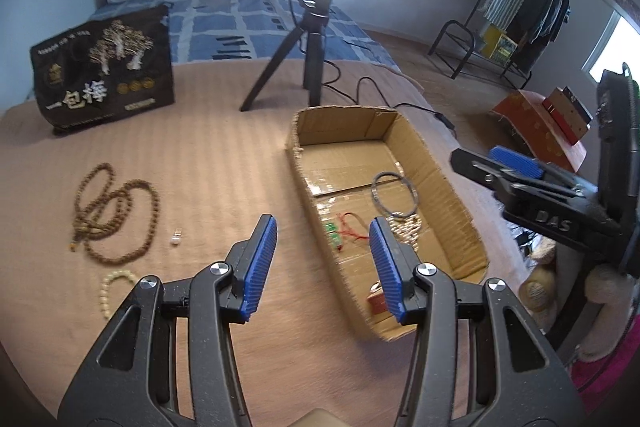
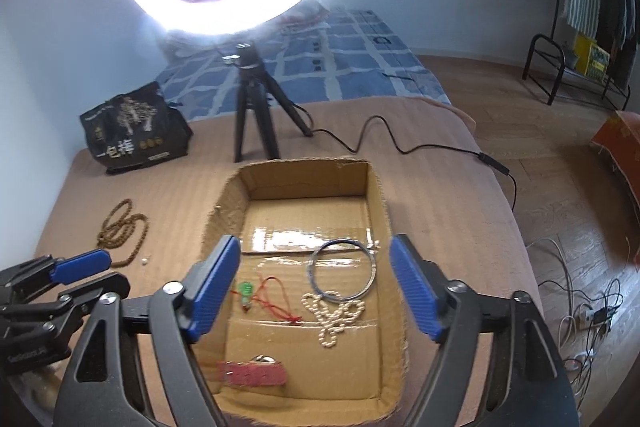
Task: Organize jewelry
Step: 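Move left tool to the cream bead bracelet while right tool approaches a pearl earring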
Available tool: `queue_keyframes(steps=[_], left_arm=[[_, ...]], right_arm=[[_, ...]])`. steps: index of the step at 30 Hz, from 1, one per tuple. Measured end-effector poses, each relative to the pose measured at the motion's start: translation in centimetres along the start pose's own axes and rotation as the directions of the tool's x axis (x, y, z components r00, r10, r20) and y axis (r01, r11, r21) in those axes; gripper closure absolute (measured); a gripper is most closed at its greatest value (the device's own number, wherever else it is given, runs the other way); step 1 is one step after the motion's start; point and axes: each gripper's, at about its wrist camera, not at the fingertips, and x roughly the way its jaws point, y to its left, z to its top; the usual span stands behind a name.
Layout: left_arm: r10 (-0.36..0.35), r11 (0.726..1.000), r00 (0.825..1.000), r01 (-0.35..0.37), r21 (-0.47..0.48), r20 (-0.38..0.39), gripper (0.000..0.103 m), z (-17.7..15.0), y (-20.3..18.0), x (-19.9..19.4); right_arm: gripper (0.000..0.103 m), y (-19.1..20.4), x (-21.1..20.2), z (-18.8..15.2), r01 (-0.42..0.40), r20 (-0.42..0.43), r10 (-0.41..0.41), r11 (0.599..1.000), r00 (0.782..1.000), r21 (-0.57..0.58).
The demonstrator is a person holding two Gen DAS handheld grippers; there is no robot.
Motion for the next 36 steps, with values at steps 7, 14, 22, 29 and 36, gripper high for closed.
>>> queue_keyframes(steps=[7, 14, 22, 29, 36], left_arm=[[0.055, 0.999, 0.999, -0.055, 0.001, 0.002, 0.054, -1.6, 3.8, -2.0], [0.110, 0.992, 0.994, -0.110, -0.056, -0.012, 0.054, -3.2, 8.9, -3.3], [0.129, 0.975, 0.991, -0.135, -0.174, -0.044, 0.054, -5.0, 14.7, -3.7], [0.138, 0.951, 0.989, -0.148, -0.271, -0.055, 0.054, -5.8, 18.9, -3.9], [0.119, 0.941, 0.988, -0.143, -0.307, -0.094, 0.054, -7.2, 20.8, -2.7]], right_arm=[[0.022, 2.9, -1.2, -1.0, -0.016, 0.007, 0.016, 0.997, 1.000, -0.070], [0.022, 5.9, -1.6, -2.2, -0.036, -0.039, 0.032, 0.991, 0.999, -0.131], [0.022, 9.7, -2.2, -3.7, -0.104, -0.085, 0.090, 0.980, 0.992, -0.172], [0.022, 13.2, -2.2, -5.4, -0.185, -0.129, 0.159, 0.957, 0.979, -0.222], [0.023, 15.6, -0.5, -7.8, -0.277, -0.232, 0.227, 0.936, 0.946, -0.216]])
